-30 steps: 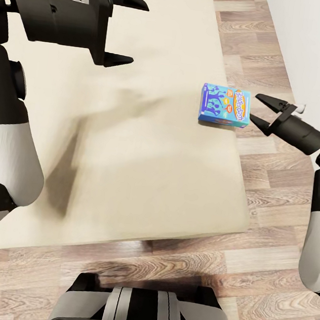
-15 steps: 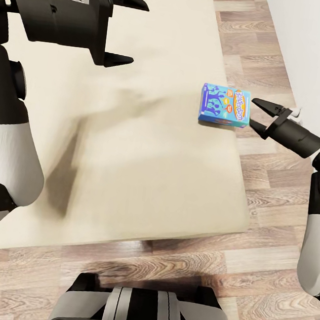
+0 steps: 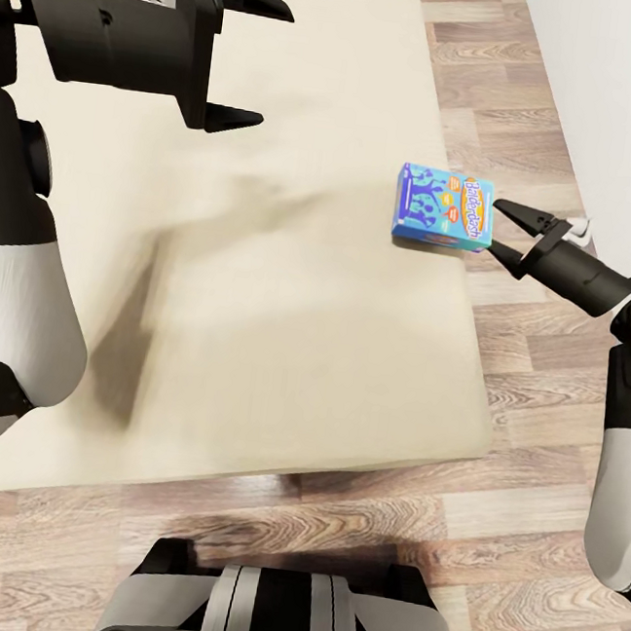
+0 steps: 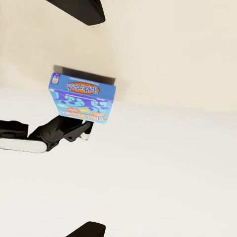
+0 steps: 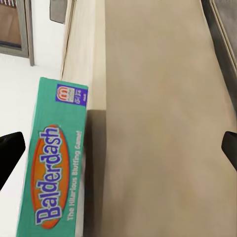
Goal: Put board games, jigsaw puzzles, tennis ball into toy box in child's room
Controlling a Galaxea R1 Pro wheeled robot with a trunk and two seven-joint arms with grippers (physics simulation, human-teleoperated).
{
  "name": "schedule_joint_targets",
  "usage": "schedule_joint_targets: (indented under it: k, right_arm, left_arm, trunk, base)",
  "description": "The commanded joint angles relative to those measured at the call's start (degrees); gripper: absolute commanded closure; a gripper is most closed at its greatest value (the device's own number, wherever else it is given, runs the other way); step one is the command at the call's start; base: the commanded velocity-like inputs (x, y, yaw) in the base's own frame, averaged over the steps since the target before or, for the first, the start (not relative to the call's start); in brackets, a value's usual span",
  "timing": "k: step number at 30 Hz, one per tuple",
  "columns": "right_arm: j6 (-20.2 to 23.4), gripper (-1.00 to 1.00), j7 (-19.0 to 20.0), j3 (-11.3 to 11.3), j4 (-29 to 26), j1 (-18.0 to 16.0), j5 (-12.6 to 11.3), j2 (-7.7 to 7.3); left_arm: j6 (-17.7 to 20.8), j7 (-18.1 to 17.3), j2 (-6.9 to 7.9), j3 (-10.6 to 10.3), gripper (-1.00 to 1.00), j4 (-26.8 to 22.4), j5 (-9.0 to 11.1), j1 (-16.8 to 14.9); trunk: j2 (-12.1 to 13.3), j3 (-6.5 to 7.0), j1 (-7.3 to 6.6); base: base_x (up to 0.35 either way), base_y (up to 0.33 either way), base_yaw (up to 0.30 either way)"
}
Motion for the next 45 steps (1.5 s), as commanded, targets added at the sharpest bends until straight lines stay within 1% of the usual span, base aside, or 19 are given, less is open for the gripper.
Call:
schedule_joint_targets:
  k: [1, 5, 12, 17, 22, 32, 45]
  right_arm:
    - [0.1, -1.00, 0.5, -0.1, -0.1, 0.0, 0.5, 0.01]
    - [0.0, -1.00, 0.5, 0.1, -0.8, 0.0, 0.5, 0.06]
    - [-0.1, -1.00, 0.5, 2.2, -1.4, 0.1, 0.5, 0.05]
    - [-0.2, -1.00, 0.5, 2.7, -1.6, 0.1, 0.5, 0.03]
    - [-0.2, -1.00, 0.5, 2.8, -1.9, 0.1, 0.5, -0.12]
    - [0.0, -1.00, 0.3, 2.2, -4.0, 0.0, 0.5, -0.65]
    - [0.2, -1.00, 0.2, 2.3, -5.3, 0.0, 0.4, -0.65]
  left_arm:
    - [0.4, 0.5, 0.01, 0.0, -1.00, 0.0, 0.4, 0.0]
    - [0.4, 0.5, 0.01, 0.0, -1.00, 0.0, 0.4, 0.0]
    - [0.4, 0.5, 0.00, 0.0, -1.00, 0.0, 0.4, 0.0]
    - [0.4, 0.5, 0.03, 0.0, -1.00, 0.0, 0.4, 0.0]
    - [0.4, 0.5, 0.04, 0.0, -1.00, 0.0, 0.4, 0.0]
    - [0.4, 0.5, 0.01, 0.0, -1.00, -0.1, 0.4, 0.1]
    - [0.4, 0.5, 0.00, 0.0, -1.00, -0.1, 0.4, 0.1]
  trunk:
    - [0.0, -0.02, 0.00]
    - [0.0, -0.02, 0.00]
    - [0.0, -0.02, 0.00]
    - [0.0, -0.02, 0.00]
    - [0.0, -0.02, 0.00]
    - [0.0, -0.02, 0.00]
    - [0.0, -0.02, 0.00]
  base:
    - [0.000, 0.000, 0.000]
    - [0.000, 0.000, 0.000]
    - [0.000, 0.000, 0.000]
    - [0.000, 0.000, 0.000]
    - [0.000, 0.000, 0.000]
    - [0.000, 0.000, 0.000]
    - [0.000, 0.000, 0.000]
